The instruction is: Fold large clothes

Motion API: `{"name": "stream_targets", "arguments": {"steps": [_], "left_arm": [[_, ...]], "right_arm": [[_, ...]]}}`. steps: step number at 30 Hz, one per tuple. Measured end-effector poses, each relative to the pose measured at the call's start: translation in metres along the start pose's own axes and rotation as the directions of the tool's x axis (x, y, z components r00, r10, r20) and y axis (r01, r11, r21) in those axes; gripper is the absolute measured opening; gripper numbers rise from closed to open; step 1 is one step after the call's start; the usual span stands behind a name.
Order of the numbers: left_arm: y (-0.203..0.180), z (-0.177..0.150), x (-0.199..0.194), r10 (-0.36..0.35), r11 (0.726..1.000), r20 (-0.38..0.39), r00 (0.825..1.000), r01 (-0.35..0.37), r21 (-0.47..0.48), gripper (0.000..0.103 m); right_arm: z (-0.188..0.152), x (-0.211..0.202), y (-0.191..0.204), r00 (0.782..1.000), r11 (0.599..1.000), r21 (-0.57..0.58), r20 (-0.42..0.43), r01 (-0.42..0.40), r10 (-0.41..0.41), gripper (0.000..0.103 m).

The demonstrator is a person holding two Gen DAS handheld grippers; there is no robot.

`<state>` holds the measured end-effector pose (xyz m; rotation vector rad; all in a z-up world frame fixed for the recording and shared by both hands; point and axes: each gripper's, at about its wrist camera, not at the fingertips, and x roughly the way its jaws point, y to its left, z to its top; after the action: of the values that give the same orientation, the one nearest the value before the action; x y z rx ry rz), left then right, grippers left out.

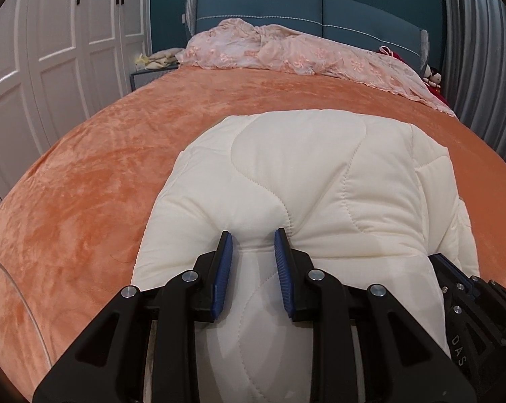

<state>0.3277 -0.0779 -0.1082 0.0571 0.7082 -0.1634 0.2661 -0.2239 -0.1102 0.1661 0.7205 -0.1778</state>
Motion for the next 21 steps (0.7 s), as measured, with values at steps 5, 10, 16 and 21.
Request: {"name": "stream_targets", "arguments": {"steps": [5,10,16,21], "left_arm": [[0.002,0.003,-0.004,-0.014,1.0,-0.017,1.0,0.014,-0.003,0.025],[0.015,0.009,-0.053,-0.053,0.998,-0.108,0.993,0.056,0.02,0.03],[0.027,-0.023,-0.097,-0.051,0.999,-0.222,0.974,0.048,-0.018,0.032],[0.017,-0.034,-0.095,0.009,1.0,-0.242,0.97,-0.006,0.016,0.033]], "right_arm": [[0.001,-0.005,-0.002,1.0,1.0,0.008,0.007,-0.015,0.015,0.0],[0.012,-0.069,-0.018,0.993,0.991,0.109,-0.075,-0.08,0.088,0.002],[-0.024,-0.105,-0.022,0.982,0.994,0.099,-0.178,-0.041,0.058,0.002],[-0.036,-0.091,-0.015,0.973,0.997,0.079,-0.23,-0.015,0.033,0.001]]}}
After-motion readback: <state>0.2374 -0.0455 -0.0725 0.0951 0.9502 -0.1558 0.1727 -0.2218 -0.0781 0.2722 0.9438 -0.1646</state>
